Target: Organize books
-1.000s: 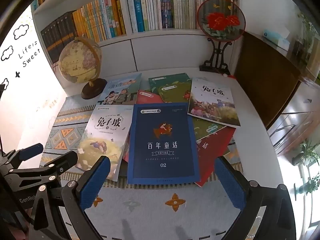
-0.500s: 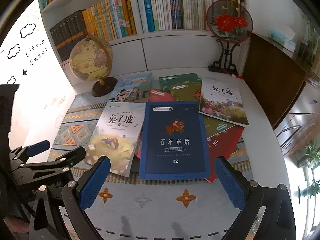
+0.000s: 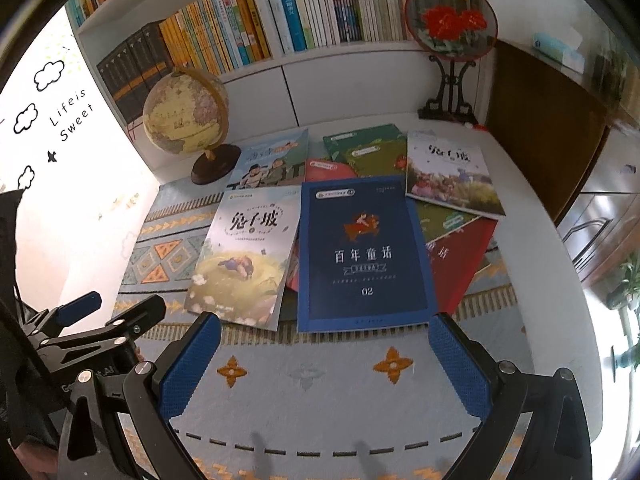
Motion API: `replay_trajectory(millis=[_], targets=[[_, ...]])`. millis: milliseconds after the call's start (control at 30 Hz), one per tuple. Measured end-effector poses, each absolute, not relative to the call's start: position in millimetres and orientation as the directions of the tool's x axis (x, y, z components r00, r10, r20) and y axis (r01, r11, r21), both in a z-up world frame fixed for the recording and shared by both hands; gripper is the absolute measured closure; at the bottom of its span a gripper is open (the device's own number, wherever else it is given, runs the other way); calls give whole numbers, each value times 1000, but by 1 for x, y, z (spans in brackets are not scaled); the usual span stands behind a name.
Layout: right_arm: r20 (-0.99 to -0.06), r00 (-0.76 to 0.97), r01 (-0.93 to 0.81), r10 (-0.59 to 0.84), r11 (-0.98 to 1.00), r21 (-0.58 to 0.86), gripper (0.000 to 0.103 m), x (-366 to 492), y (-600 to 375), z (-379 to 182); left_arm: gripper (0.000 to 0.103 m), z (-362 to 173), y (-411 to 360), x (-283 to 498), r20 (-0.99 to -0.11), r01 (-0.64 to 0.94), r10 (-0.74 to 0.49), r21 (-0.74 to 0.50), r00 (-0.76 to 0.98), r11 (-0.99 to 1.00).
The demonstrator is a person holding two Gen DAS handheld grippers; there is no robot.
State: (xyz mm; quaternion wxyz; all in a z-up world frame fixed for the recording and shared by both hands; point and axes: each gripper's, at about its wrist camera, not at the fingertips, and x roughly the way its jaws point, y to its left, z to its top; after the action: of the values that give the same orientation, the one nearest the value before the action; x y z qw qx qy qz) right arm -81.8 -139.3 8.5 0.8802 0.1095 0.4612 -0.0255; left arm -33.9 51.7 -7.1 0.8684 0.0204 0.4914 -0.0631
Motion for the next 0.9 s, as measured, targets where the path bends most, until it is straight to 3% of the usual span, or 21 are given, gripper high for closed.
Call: replay_trajectory(millis=[900], targets=[[-818,573,93,52,987,128,0,-65,-124,4,2,-17,59,-16,-857,144,-90,-18,507,989]])
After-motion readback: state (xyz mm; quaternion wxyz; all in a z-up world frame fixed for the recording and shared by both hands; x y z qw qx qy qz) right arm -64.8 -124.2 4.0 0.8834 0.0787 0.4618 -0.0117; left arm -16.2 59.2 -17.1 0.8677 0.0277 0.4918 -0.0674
